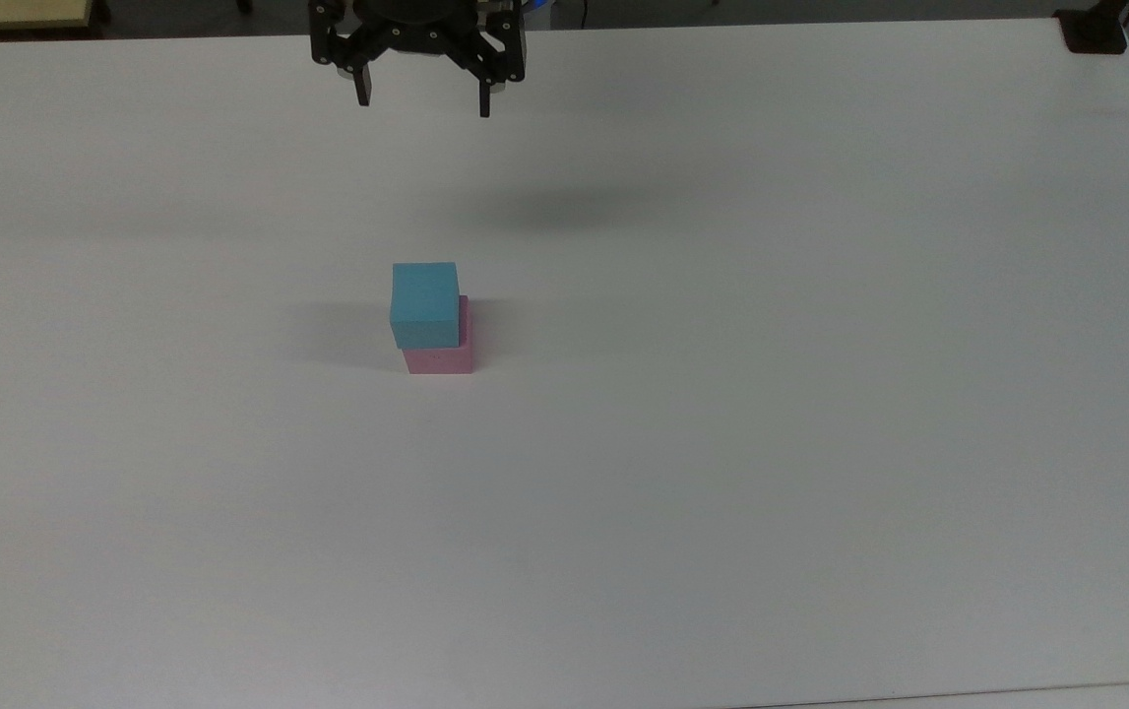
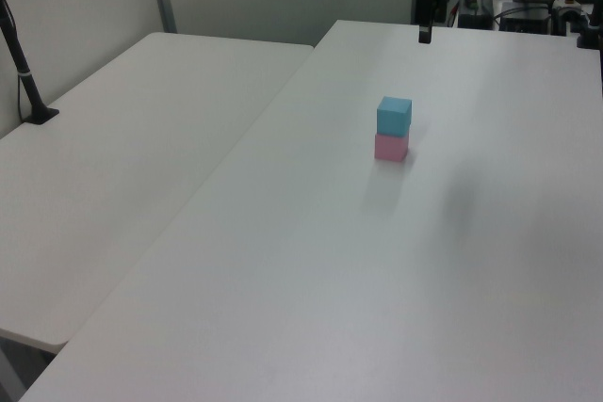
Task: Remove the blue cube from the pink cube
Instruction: 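Move the gripper down over the light-blue cube on the pink cube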
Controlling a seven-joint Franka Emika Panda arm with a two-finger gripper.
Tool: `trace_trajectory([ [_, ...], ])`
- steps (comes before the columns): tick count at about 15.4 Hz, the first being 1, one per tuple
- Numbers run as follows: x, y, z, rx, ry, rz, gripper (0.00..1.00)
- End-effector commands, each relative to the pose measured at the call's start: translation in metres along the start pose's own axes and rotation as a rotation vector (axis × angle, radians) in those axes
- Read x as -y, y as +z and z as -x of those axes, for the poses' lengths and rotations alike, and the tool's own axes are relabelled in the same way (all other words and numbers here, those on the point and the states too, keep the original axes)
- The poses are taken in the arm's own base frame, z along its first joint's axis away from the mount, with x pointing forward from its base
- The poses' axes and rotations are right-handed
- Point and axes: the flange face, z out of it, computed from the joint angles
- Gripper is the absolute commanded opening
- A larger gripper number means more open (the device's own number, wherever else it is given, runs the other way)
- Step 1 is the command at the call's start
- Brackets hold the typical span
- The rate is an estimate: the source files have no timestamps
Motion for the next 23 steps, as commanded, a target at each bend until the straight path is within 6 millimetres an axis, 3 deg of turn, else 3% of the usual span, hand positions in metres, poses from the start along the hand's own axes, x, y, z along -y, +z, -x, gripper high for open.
trace_trajectory([
  [1,-0.02,0.002,0.007,0.014,0.014,-0.007,1.0],
  [10,-0.021,0.005,0.005,0.018,0.016,-0.006,1.0],
  [20,-0.014,0.147,-0.062,0.043,-0.056,0.008,1.0],
  [23,-0.007,0.176,-0.07,0.051,-0.064,0.014,1.0],
])
